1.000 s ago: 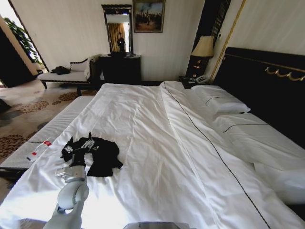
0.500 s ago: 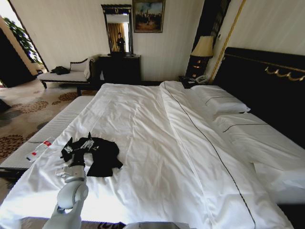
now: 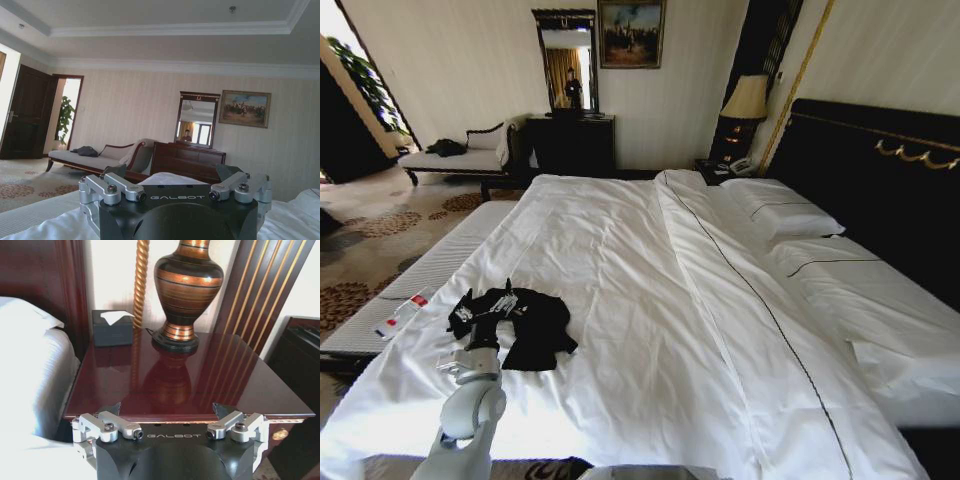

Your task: Fold the clothes on the bed.

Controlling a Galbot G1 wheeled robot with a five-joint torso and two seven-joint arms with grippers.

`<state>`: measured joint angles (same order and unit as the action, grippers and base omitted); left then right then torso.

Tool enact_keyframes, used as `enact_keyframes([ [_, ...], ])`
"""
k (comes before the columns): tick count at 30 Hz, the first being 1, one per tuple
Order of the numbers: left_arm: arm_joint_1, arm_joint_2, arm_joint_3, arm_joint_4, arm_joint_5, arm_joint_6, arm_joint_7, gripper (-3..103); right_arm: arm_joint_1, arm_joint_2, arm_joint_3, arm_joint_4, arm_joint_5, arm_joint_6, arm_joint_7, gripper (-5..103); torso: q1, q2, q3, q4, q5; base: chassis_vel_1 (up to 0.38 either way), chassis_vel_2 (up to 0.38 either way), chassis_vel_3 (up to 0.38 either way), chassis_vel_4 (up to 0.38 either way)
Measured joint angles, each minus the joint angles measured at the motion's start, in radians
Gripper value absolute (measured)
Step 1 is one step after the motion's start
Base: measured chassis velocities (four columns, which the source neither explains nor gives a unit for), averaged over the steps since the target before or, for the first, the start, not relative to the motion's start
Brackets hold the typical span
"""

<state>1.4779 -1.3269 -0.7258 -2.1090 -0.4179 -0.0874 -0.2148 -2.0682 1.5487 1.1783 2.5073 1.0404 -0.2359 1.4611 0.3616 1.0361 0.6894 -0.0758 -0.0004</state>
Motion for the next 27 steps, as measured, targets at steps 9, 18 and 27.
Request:
enact_keyframes([
  [9,0.011,0.000,-0.002,-0.016,0.004,-0.001,-0.001,100,0.066,-0.093,0.038,-0.004,-0.022,0.019,-0.107,100,0.000,0.000,0.000,0.0000,0.0000,0.000,0.000,0.000,0.000],
  [18,0.057,0.037,-0.025,-0.065,0.006,-0.001,-0.001,100,0.154,-0.198,-0.033,-0.094,-0.008,0.085,-0.438,100,0.000,0.000,0.000,0.0001,0.0000,0.000,0.000,0.000,0.000],
  [27,0.117,0.062,-0.037,-0.127,0.006,0.011,-0.007,100,0.225,-0.245,-0.239,-0.316,-0.365,0.458,-1.070,100,0.000,0.000,0.000,0.0009,0.0003,0.000,0.000,0.000,0.000],
])
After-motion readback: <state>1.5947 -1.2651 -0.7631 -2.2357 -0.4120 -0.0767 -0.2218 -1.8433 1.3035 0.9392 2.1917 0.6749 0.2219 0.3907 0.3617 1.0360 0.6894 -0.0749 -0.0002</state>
